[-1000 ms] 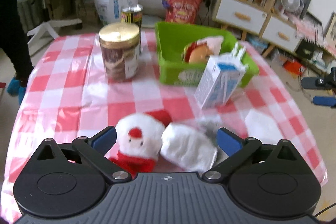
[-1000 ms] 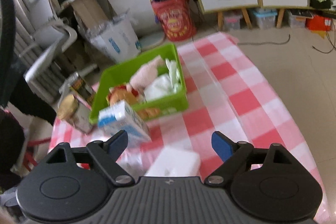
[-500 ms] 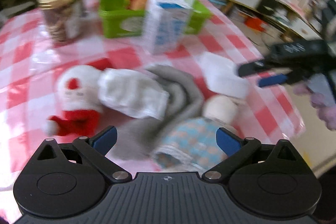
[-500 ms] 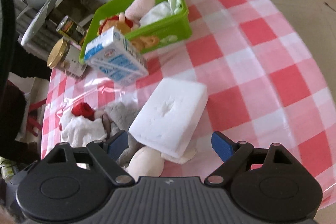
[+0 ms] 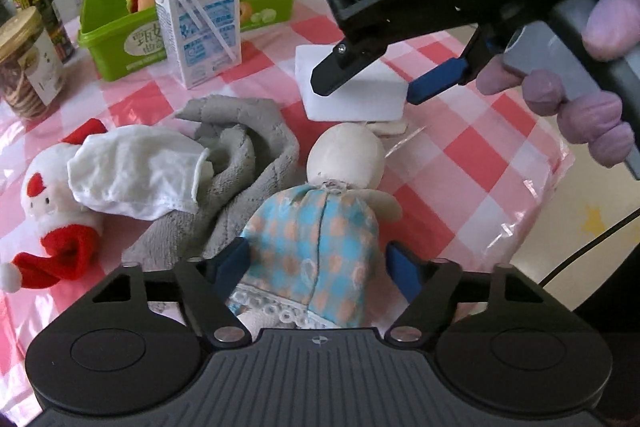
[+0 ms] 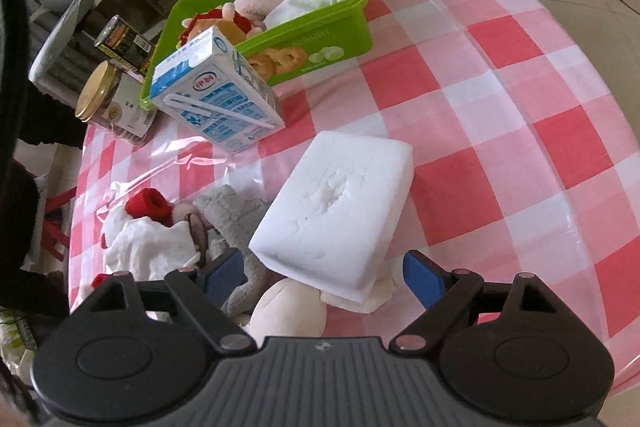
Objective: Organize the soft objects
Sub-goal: 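Grasp the doll in the blue dress with the left tool, then grasp the white foam block with the right tool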
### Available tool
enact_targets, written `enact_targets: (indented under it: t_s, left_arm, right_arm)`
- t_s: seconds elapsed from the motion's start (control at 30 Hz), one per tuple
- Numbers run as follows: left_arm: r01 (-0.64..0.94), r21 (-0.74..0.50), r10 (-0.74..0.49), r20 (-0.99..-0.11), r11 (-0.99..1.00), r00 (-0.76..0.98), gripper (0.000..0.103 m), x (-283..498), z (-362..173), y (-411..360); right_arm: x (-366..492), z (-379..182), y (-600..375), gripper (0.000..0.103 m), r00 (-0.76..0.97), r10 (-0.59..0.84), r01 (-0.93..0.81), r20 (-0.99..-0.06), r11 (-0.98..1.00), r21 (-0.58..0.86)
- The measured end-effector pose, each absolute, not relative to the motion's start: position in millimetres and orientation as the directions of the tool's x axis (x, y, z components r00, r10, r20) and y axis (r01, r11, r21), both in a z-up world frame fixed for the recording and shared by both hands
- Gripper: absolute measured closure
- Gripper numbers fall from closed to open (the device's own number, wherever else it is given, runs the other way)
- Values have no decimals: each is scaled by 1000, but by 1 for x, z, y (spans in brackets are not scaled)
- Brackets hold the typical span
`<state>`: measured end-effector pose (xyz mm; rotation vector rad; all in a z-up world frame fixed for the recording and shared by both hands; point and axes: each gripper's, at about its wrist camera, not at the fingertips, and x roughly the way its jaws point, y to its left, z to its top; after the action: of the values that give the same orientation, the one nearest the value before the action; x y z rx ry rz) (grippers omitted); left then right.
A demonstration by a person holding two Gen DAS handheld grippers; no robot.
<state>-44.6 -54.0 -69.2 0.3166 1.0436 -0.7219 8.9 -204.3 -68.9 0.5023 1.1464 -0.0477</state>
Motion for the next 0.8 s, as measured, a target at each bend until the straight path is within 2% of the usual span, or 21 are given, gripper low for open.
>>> enact_targets:
  t_s: [0.13,0.27,0.33,0.4,0.47,0.5,0.53,0.8]
  left_arm:
    - [672,-58,-361,-875,738,322,46,-43,-74,-55]
    - [661,-76,-365,-877,747,311,62,-41,-75,-54]
    - [658,-79,-368,-876,749,313,64,-41,-74,-54]
    - [659,-80,-372,-873,748,316,67,-42,-72,-55]
    - [660,-89,-385,-867,746,317,69,-43,-68,-54]
    - [661,-96,-394,-862,744,319,70,-43,-65,-52]
    - [660,-103,-403,-857,744,320,70,-43,-63,-51]
    - [636,-156,-451,-828,756,333,72,-39,-47,-42]
  right_arm:
    - [11,-73,-202,31,421,205,293,-884,891,346]
    - [12,-76,-202,32,426,201,294,-882,891,345]
    - [12,-77,-203,34,432,203,302,-879,885,353]
    - [11,-77,-204,47,442,204,310,-873,879,363]
    - [10,-76,-206,50,452,202,311,-869,877,366]
    - [9,-74,-207,71,462,202,308,-864,877,370]
    - [9,-73,-208,77,466,206,300,-860,878,373]
    - [5,-66,-221,79,484,187,309,-855,877,367]
